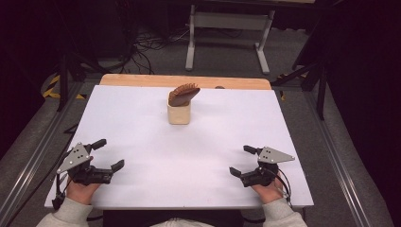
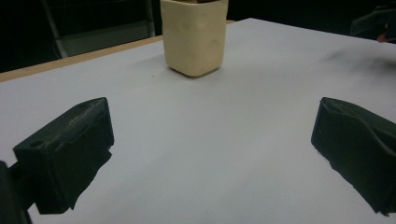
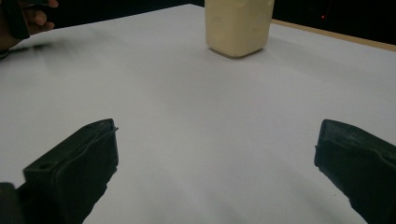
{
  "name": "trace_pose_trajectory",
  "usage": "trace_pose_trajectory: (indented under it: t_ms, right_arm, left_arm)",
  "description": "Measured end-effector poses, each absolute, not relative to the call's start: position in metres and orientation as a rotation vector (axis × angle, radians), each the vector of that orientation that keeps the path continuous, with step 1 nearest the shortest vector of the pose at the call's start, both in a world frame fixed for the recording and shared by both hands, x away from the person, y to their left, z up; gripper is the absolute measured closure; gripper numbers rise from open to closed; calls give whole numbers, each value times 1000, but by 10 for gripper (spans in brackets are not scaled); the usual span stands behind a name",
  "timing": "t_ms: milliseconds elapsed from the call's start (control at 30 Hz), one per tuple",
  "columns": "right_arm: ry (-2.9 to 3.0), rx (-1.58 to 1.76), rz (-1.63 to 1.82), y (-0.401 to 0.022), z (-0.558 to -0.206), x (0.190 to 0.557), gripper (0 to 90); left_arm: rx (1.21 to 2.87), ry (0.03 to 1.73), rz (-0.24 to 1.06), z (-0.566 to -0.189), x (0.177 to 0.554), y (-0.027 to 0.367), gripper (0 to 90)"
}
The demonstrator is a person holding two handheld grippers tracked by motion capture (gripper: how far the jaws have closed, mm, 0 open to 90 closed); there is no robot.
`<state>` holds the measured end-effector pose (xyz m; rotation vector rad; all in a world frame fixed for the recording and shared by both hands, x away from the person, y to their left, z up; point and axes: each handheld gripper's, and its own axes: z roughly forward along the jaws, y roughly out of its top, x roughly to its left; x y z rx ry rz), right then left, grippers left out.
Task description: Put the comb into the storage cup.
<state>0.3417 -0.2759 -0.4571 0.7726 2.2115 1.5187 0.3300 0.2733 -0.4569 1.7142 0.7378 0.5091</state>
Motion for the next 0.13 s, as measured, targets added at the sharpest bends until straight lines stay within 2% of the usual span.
trace_pose_trajectory:
  t_ms: [133]
  right_arm:
    - [2211,777,1519,-277,-456,341,3]
  left_arm:
    - [1710,766,489,-461,333,274,3]
